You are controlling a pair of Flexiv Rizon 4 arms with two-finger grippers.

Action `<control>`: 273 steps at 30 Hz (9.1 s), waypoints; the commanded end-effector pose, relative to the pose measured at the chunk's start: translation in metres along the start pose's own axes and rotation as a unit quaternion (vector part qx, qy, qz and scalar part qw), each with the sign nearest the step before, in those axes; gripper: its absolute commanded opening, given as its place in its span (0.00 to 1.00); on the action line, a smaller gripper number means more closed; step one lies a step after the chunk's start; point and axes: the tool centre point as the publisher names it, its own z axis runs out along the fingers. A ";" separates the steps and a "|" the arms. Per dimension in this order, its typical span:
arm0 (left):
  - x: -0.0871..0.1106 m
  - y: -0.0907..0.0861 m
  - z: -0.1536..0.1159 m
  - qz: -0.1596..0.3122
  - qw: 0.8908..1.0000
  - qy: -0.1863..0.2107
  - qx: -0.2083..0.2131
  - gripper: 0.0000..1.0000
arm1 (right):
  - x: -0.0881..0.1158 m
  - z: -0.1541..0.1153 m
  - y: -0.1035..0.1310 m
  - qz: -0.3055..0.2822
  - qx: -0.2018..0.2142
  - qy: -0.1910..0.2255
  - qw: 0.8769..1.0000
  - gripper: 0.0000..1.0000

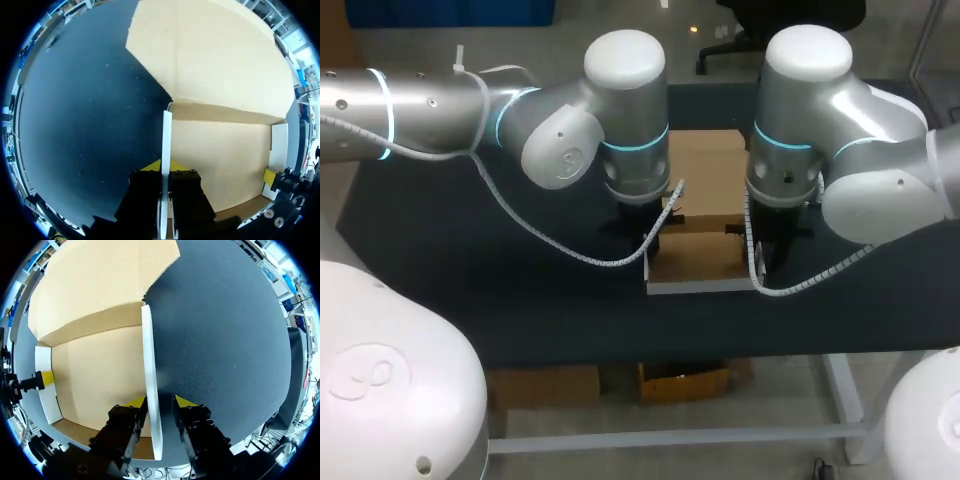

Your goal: Assemble the packaging by folding the flat box into shape, placing the metal phone stand inside, and closing the box properly

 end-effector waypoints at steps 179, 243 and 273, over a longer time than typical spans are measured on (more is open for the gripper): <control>-0.031 -0.013 -0.006 0.031 0.998 -0.054 -0.002 0.00 | -0.162 -0.212 -0.087 -0.456 -0.258 0.292 0.800 1.00; -0.049 0.001 -0.016 0.060 0.997 0.044 0.018 0.40 | -0.162 -0.209 -0.083 -0.459 -0.253 0.298 0.798 1.00; -0.086 0.035 -0.105 0.210 0.937 0.265 0.093 1.00 | -0.168 -0.208 -0.082 -0.441 -0.267 0.303 0.802 1.00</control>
